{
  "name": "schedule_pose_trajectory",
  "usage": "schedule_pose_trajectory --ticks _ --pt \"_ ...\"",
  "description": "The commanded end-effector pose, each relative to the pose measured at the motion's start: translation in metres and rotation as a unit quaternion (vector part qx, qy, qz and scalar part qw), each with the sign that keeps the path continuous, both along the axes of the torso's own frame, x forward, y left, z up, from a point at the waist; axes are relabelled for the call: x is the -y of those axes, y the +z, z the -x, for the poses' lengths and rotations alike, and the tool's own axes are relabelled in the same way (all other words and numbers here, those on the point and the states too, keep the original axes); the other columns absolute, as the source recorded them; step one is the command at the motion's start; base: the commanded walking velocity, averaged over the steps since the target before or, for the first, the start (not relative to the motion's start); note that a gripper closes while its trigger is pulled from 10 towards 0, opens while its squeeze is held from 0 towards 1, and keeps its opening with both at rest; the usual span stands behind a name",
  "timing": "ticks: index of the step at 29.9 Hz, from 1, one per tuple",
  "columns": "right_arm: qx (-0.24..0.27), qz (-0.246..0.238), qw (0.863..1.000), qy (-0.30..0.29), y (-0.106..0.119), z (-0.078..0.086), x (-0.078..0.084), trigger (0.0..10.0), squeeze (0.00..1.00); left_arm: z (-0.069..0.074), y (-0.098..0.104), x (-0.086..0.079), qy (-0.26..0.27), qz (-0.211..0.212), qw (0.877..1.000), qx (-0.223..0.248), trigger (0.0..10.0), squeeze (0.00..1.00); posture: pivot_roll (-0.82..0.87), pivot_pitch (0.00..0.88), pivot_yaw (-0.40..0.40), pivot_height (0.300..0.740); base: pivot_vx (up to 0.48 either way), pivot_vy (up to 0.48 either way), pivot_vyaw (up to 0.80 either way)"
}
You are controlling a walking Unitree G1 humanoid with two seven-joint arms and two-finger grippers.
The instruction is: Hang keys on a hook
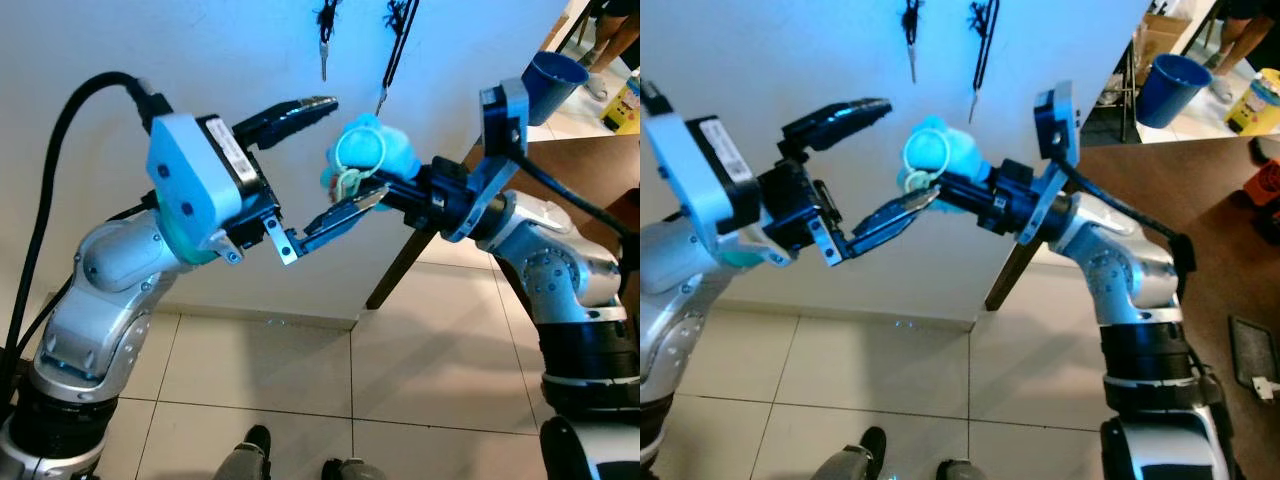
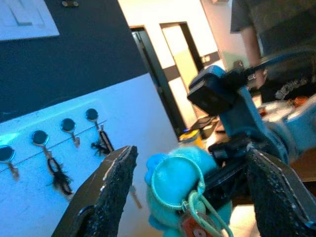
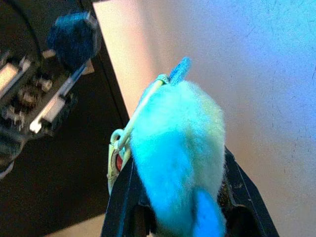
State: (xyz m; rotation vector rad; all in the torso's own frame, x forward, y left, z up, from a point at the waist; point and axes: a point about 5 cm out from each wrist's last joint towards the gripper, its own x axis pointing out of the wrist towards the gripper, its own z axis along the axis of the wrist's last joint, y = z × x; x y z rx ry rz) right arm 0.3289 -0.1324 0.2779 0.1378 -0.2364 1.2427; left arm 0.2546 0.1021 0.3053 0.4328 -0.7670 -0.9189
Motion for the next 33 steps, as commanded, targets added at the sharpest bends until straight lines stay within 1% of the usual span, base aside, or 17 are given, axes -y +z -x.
schedule_pose_trajectory --ticks 1,4,6,7,8,9,12,13,15,21,22,23,24,25,27,28,33 --pt "-0.005 -0.017 1.000 -0.006 0.002 -0.002 0.002 0.0 0.00 0.002 -0.003 0.002 0.011 -0.012 1.000 0.017 10.0 0.00 0.02 0.134 -0.035 0.740 0.000 0.000 0.00" --pt "-0.006 -0.021 1.000 -0.008 0.001 -0.002 0.002 0.0 0.00 0.000 -0.005 0.000 0.023 -0.006 1.000 0.015 10.0 0.00 0.02 0.129 -0.031 0.740 0.000 0.000 0.00" --pt "0.010 -0.055 0.998 0.002 0.006 0.000 0.000 0.0 0.00 -0.005 -0.015 -0.001 0.014 0.082 0.994 -0.066 10.0 0.00 0.02 0.117 -0.027 0.740 0.000 0.000 0.00" --pt "0.010 -0.055 0.998 0.002 0.006 0.000 0.000 0.0 0.00 -0.005 -0.015 -0.001 0.014 0.082 0.994 -0.066 10.0 0.00 0.02 0.117 -0.027 0.740 0.000 0.000 0.00" --pt "0.019 -0.075 0.997 0.012 0.010 0.003 0.000 0.0 0.00 -0.007 -0.021 0.000 -0.001 0.130 0.985 -0.112 10.0 0.00 0.02 0.118 -0.026 0.740 0.000 0.000 0.00" --pt "0.019 -0.075 0.997 0.012 0.010 0.003 0.000 0.0 0.00 -0.007 -0.021 0.000 -0.001 0.130 0.985 -0.112 10.0 0.00 0.02 0.118 -0.026 0.740 0.000 0.000 0.00" --pt "0.032 -0.111 0.993 0.029 0.015 0.007 -0.001 0.0 0.00 -0.011 -0.034 0.001 -0.025 0.234 0.952 -0.194 10.0 0.00 0.02 0.123 -0.024 0.740 0.000 0.000 0.00" --pt "0.032 -0.111 0.993 0.029 0.015 0.007 -0.001 0.0 0.00 -0.011 -0.034 0.001 -0.025 0.234 0.952 -0.194 10.0 0.00 0.02 0.123 -0.024 0.740 0.000 0.000 0.00" --pt "0.035 -0.120 0.992 0.035 0.017 0.009 -0.001 0.0 0.00 -0.012 -0.039 0.000 -0.023 0.268 0.940 -0.211 10.0 0.00 0.02 0.123 -0.024 0.740 0.000 0.000 0.00" --pt "0.037 -0.125 0.991 0.038 0.018 0.010 0.000 0.0 0.00 -0.013 -0.042 0.001 -0.020 0.275 0.937 -0.214 10.0 0.00 0.02 0.126 -0.025 0.740 0.000 0.000 0.00" --pt "0.037 -0.124 0.991 0.039 0.018 0.010 -0.001 0.0 0.00 -0.013 -0.041 0.002 -0.019 0.272 0.939 -0.209 8.0 0.00 0.02 0.124 -0.024 0.740 0.000 0.000 0.00" --pt "0.037 -0.123 0.991 0.039 0.017 0.010 -0.001 0.0 0.00 -0.013 -0.040 0.003 -0.019 0.272 0.940 -0.207 7.1 0.00 0.02 0.124 -0.024 0.740 0.000 0.000 0.00" --pt "0.037 -0.123 0.991 0.039 0.017 0.010 -0.001 0.0 0.00 -0.013 -0.040 0.003 -0.019 0.272 0.940 -0.207 7.1 0.00 0.02 0.124 -0.024 0.740 0.000 0.000 0.00" --pt "0.037 -0.121 0.991 0.039 0.017 0.010 -0.002 0.0 0.00 -0.013 -0.039 0.004 -0.021 0.270 0.940 -0.206 4.4 0.00 0.02 0.124 -0.023 0.740 0.000 0.000 0.00" --pt "0.036 -0.120 0.991 0.037 0.017 0.009 -0.002 0.0 0.00 -0.011 -0.038 0.005 -0.032 0.271 0.939 -0.211 4.6 0.00 0.02 0.124 -0.020 0.740 0.000 0.000 0.00" --pt "0.035 -0.119 0.992 0.035 0.016 0.009 -0.002 0.0 0.00 -0.009 -0.037 0.007 -0.046 0.271 0.937 -0.216 5.5 0.00 0.02 0.124 -0.020 0.740 0.000 0.000 0.00" --pt "0.034 -0.119 0.992 0.033 0.016 0.008 -0.001 0.0 0.00 -0.006 -0.035 0.008 -0.065 0.271 0.934 -0.223 5.5 0.00 0.02 0.124 -0.020 0.740 0.000 0.000 0.00"
